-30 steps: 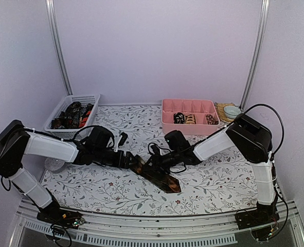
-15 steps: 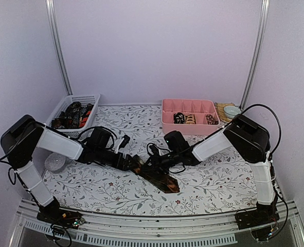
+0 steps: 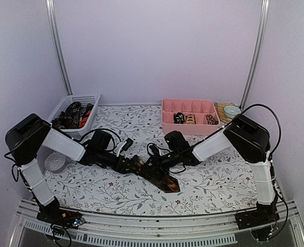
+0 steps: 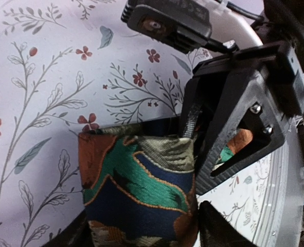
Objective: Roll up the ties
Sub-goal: Roll the tie at the center of the board.
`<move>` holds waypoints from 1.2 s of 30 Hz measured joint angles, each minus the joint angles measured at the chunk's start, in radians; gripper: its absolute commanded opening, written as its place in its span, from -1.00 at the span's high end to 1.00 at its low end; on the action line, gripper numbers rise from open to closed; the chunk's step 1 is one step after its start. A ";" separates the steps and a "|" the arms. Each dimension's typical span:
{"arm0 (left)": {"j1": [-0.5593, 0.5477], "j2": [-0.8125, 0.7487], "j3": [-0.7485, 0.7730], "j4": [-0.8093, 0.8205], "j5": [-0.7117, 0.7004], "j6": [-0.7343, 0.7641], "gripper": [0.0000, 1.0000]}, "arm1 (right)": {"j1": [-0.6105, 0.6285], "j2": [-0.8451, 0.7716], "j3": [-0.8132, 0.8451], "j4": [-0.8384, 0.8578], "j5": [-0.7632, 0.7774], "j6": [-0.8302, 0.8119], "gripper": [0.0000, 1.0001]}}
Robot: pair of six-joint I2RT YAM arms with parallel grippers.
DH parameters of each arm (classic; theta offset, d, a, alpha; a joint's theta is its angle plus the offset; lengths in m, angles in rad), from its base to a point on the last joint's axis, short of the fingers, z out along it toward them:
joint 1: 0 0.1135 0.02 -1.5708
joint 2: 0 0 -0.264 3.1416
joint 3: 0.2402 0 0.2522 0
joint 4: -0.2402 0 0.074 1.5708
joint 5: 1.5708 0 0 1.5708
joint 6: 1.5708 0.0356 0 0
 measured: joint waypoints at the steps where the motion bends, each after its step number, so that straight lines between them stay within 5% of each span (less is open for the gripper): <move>1: 0.000 0.000 -0.004 0.003 -0.003 -0.002 -0.12 | -0.001 0.000 0.000 0.000 -0.002 -0.001 0.46; 15: -0.011 0.002 -0.024 0.053 -0.024 -0.016 0.47 | -0.006 0.004 0.000 0.003 -0.013 -0.014 0.40; 20: -0.011 0.002 -0.020 0.043 -0.032 -0.047 0.46 | -0.005 0.002 0.002 -0.006 -0.012 -0.060 0.24; 36: -0.020 -0.003 0.032 -0.046 -0.112 -0.120 0.40 | 0.013 -0.167 -0.020 -0.305 0.254 -0.386 0.21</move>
